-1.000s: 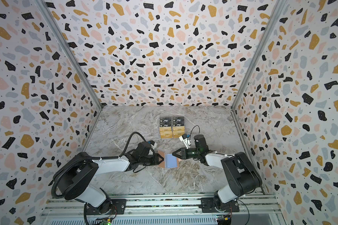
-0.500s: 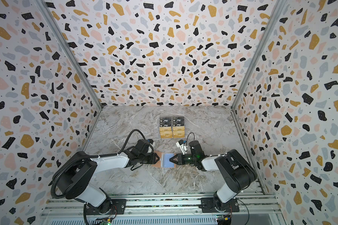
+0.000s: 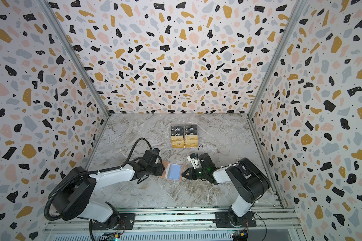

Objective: Insert credit cards into a card holder
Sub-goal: Open the card holder at the bottom-center of the table.

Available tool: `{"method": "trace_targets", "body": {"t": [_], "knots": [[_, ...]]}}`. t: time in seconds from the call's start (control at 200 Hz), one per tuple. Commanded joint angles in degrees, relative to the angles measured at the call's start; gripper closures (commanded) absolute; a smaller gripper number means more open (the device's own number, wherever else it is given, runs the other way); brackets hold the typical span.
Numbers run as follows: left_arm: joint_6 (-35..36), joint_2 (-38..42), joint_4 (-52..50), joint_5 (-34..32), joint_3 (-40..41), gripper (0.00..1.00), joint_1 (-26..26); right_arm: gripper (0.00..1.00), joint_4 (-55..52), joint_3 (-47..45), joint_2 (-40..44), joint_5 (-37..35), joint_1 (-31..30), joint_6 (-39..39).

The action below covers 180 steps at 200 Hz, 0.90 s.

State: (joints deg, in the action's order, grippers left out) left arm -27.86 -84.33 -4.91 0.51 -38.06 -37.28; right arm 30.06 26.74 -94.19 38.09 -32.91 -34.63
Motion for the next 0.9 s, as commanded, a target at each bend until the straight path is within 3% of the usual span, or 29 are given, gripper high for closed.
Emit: {"method": "trace_targets", "body": {"t": [0.0, 0.335, 0.445, 0.606, 0.896], "knots": [[0.43, 2.80, -0.44, 0.37, 0.61, 0.50, 0.28, 0.80, -2.74, 1.85, 0.31, -1.90, -0.09, 1.72], [-2.10, 10.70, -9.15, -7.90, -4.21, 0.54, 0.23, 0.80, -7.17, 4.63, 0.19, -3.53, -0.22, 3.87], [-4.12, 13.89, -9.34, -4.26, -7.02, 0.57, 0.29, 0.79, -8.08, 5.07, -0.52, -3.68, -0.10, 4.12], [-5.72, 11.01, -9.23, 6.38, -10.68, 0.70, -0.13, 0.80, -9.02, 4.90, 0.47, -5.20, -0.12, 3.17], [-4.50, 5.55, -5.23, 5.30, -6.53, 0.77, -0.78, 0.80, -13.23, 4.28, 1.32, -8.97, 1.30, 3.43]]}}
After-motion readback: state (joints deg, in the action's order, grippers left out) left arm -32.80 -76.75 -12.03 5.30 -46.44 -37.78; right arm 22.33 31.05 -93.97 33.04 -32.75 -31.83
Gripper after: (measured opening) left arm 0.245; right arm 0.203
